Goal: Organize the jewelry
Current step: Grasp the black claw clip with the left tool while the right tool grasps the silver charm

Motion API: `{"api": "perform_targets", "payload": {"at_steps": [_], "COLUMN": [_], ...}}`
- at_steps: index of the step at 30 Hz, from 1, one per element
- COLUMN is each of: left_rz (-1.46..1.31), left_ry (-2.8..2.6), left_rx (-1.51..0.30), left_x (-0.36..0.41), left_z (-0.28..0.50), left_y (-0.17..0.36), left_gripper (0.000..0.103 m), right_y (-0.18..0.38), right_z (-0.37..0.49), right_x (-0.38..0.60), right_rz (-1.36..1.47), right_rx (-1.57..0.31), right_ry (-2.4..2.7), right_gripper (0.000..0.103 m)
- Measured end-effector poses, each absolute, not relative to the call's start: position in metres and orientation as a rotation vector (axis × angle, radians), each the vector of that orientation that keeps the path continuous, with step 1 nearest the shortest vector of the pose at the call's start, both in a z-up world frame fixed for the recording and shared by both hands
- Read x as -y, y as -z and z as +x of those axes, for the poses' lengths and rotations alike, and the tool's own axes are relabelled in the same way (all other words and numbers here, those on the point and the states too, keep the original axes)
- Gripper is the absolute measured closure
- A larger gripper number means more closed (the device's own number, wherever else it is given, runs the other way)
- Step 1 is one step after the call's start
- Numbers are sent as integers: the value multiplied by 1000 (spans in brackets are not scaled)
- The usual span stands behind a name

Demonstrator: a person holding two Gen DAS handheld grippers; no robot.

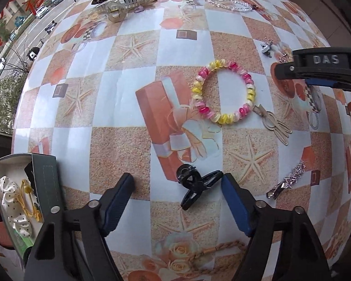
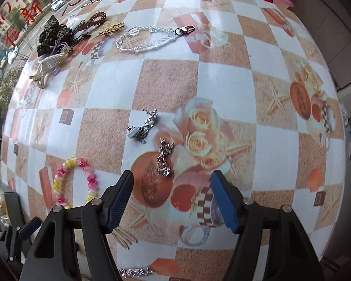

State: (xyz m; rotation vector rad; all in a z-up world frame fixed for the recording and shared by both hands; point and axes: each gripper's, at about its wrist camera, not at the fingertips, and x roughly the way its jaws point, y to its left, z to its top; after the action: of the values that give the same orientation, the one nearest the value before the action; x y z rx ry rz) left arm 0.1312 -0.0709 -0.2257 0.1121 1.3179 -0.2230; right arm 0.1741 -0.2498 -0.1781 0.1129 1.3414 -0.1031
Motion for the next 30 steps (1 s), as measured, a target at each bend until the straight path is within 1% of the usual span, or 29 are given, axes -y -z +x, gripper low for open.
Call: {"api": "perform_targets", "payload": {"at_steps": [2, 3, 6, 7, 8, 10, 12, 13, 18, 30], "left_rz": [117, 118, 126, 129, 132, 138, 144, 143, 111, 50], "left_ry": [231, 237, 250, 253, 259, 272, 286, 291, 311, 332], "left_rx": [-1315, -1315, -1314, -1314, -1314, -1315, -1319, -1320, -1316, -1265], "left_x": [73, 73, 75, 74, 76, 80, 82, 80, 85, 73], "left_z": [130, 131, 132, 130, 128, 124, 122, 119, 115, 94], "left_y": [223, 224, 224, 223, 223, 223, 220, 218, 211, 171], "left_gripper": [29, 33, 41, 45, 48, 65, 72, 75, 75, 75], "right_y": [179, 179, 178, 178, 177, 176, 175, 175, 171, 147], "right_z": [177, 178, 180, 181, 182, 185, 187, 188, 186, 136], "right_x": [245, 243, 243, 241, 240, 237, 234, 233, 242, 267], "right_rz": [80, 74, 74, 75, 64, 51, 50, 47, 114, 311], "right_rx": [-1337, -1333, -1333, -1330, -1328, -1333, -1336, -1336, -1332, -1329], "right_ry": [120, 122, 139, 137, 132, 114, 101, 105, 99, 15], "right_gripper": [40, 40, 46, 53, 64, 74, 83, 91, 91, 91]}}
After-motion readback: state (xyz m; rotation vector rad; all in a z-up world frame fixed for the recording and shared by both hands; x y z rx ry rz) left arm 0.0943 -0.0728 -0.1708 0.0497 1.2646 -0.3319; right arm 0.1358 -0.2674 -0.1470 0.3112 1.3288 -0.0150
